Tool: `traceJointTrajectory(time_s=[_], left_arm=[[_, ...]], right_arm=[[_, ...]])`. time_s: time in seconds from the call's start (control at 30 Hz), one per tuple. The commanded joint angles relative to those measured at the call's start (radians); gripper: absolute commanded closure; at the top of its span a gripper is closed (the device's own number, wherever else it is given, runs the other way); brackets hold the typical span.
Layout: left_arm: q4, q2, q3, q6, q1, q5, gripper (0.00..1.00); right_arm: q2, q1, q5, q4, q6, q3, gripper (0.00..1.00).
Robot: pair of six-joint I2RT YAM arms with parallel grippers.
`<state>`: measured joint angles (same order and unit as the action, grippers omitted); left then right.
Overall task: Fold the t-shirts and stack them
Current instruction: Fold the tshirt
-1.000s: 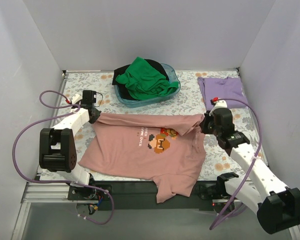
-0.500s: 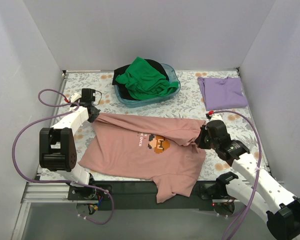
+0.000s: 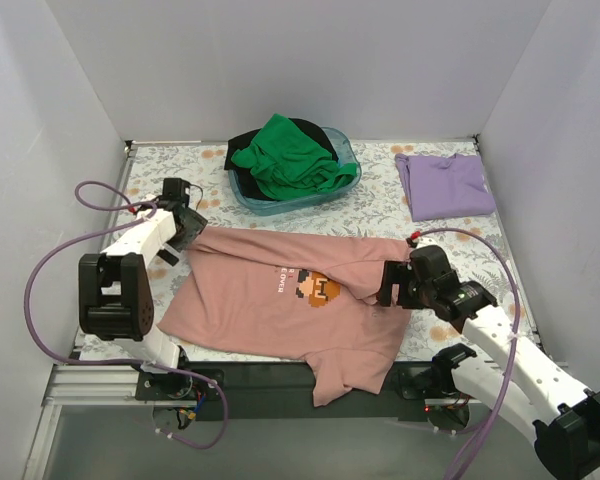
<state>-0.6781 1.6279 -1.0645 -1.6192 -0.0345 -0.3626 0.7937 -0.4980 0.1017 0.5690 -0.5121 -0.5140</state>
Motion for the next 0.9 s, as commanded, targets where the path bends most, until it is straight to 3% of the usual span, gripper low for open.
traceJointTrajectory(time_s=[0.0, 0.03, 0.17, 0.3, 0.43, 0.57, 0.7, 0.87], left_arm=[[-0.048, -0.126, -0.058, -0.013, 0.004, 0.063, 0.04], [-0.044, -0.149, -0.046, -0.008, 0.004, 0.074, 0.03], [-0.057, -0.270, -0.009, -0.001, 0.004, 0.106, 0.02], [-0.067, -0.384, 0.062, -0.011, 0.004, 0.152, 0.02], [-0.070, -0.471, 0.124, -0.034, 0.004, 0.143, 0.02], [-0.090, -0.494, 0.129, -0.033, 0.004, 0.143, 0.02], [-0.112, -0.493, 0.140, -0.033, 0.004, 0.093, 0.02], [-0.120, -0.482, 0.130, -0.039, 0.004, 0.083, 0.02]], right_arm=[[-0.027, -0.043, -0.048, -0.003, 0.070, -0.137, 0.05], [-0.015, -0.119, -0.037, -0.009, 0.082, -0.156, 0.02], [0.113, -0.380, 0.082, -0.024, 0.060, -0.237, 0.02], [0.286, -0.493, 0.137, -0.067, 0.032, -0.274, 0.03], [0.441, -0.491, 0.228, -0.069, -0.064, -0.284, 0.12], [0.493, -0.429, 0.265, -0.072, -0.138, -0.275, 0.24], [0.501, -0.337, 0.157, -0.156, -0.123, -0.225, 0.38], [0.521, -0.281, 0.076, -0.244, -0.062, -0.202, 0.43]])
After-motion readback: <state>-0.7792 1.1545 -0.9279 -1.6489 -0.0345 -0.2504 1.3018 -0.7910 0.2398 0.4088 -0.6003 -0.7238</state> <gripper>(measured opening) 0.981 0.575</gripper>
